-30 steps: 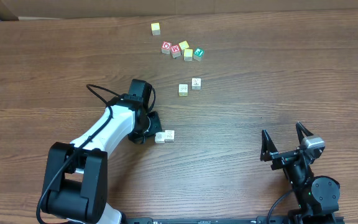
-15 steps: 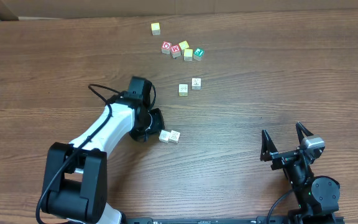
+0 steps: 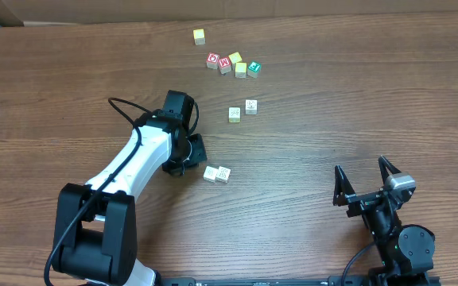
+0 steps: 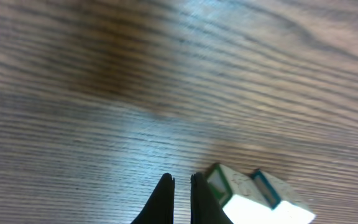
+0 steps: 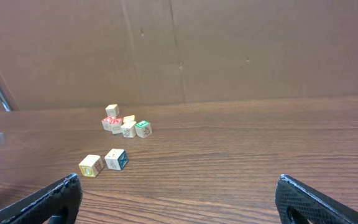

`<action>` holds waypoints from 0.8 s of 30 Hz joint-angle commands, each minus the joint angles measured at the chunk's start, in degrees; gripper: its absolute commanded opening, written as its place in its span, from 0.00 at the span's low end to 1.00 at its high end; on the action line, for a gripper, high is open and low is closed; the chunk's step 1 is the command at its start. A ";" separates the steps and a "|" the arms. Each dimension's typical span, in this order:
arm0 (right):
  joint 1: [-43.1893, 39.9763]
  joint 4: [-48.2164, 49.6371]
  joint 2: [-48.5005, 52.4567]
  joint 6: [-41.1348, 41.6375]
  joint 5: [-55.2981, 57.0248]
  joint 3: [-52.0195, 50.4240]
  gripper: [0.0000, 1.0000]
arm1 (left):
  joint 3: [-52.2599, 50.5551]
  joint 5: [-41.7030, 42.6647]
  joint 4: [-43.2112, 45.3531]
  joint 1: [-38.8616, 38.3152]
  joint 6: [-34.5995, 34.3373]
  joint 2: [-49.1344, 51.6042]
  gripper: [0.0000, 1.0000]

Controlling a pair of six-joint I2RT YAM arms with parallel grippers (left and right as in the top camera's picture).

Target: Flip 4 blocks

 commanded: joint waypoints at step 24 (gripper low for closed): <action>-0.26 0.26 -0.24 -0.20 0.04 -0.59 1.00 | -3.91 0.39 -1.68 -6.34 -0.83 0.24 0.04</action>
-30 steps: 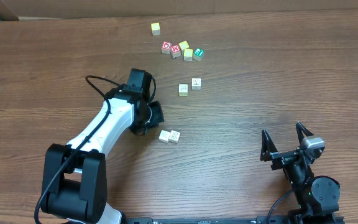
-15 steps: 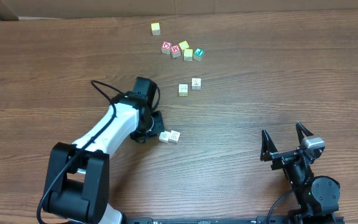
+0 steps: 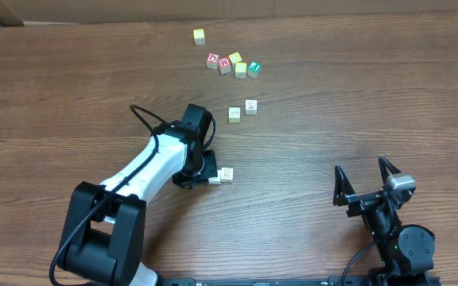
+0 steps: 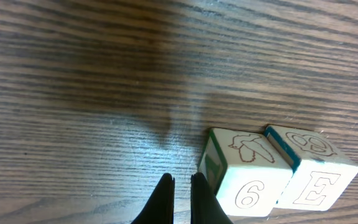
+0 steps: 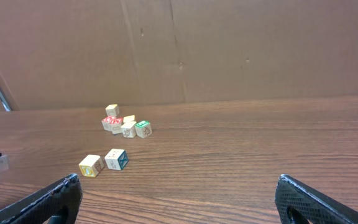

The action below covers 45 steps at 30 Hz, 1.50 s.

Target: Flip 4 blocks

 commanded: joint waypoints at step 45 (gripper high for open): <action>-0.26 0.26 -0.24 -0.22 0.09 -0.59 1.00 | 1.95 -5.53 15.93 -7.89 -2.47 0.26 0.04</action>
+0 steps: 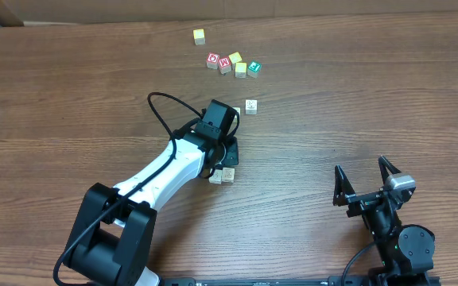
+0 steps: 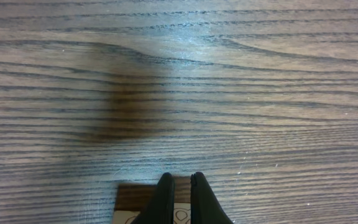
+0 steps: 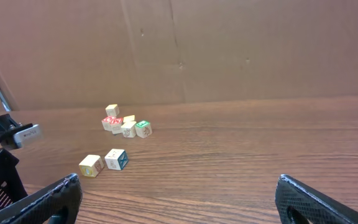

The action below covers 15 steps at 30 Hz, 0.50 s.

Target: Flip 4 blocks

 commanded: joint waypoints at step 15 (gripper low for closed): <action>-0.26 0.28 -0.24 -0.20 0.07 -0.59 1.00 | 1.18 2.21 -2.19 -0.52 0.31 0.26 0.04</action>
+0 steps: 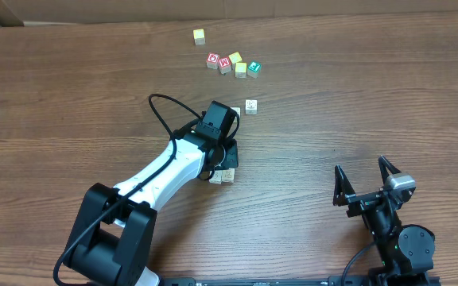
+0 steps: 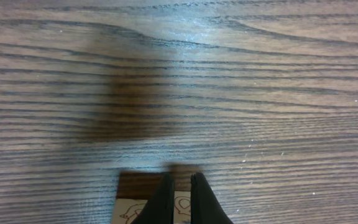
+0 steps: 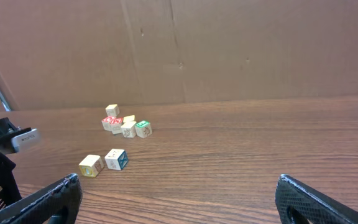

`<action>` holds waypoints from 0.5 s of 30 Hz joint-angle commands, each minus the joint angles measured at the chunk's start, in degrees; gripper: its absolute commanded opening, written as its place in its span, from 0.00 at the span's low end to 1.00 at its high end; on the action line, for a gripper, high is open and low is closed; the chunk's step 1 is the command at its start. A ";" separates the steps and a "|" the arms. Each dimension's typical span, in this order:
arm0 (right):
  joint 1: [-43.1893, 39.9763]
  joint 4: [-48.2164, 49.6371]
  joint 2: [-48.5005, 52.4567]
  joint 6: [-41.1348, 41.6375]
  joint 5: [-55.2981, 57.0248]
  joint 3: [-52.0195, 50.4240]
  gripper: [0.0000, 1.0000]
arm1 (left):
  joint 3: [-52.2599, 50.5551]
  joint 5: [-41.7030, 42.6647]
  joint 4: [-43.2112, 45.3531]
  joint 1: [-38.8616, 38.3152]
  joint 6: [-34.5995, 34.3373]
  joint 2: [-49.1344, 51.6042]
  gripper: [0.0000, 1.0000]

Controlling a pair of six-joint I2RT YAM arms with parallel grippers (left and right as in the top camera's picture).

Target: Flip 4 blocks

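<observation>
Two pale lettered blocks (image 1: 222, 176) lie side by side at mid-table. My left gripper (image 1: 226, 163) hangs shut just over their far edge. In the left wrist view its shut fingertips (image 2: 180, 186) overlap the top face of a block (image 2: 135, 210) that bears a brown line drawing. Two more blocks (image 1: 250, 106) lie just beyond the left gripper, seen in the right wrist view as a yellow-ringed block (image 3: 92, 165) and a blue-edged block (image 3: 116, 159). My right gripper (image 1: 365, 189) rests open and empty at the near right, far from every block.
A cluster of several coloured blocks (image 1: 233, 63) lies at the far side, with a lone yellow block (image 1: 199, 36) behind it. A cardboard wall (image 3: 229, 50) closes off the back. The left arm's black cable (image 1: 161, 111) loops above its forearm.
My left gripper, still shut, has shifted very slightly over the pair of blocks; a little more of the block's shadowed far side now shows below the fingertips. The right arm has not moved.
My shut left gripper was first to the left of the two mid-table blocks. Then its tips stood against the left block's side, faces 6 and E showing. Then it was over the pair's far edge, where it still hangs; the pair has shifted slightly.
</observation>
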 commanded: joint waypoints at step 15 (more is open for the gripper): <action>-0.26 0.28 -0.24 -0.22 0.11 -0.59 1.00 | 1.18 1.36 -2.82 -0.44 2.43 0.26 0.04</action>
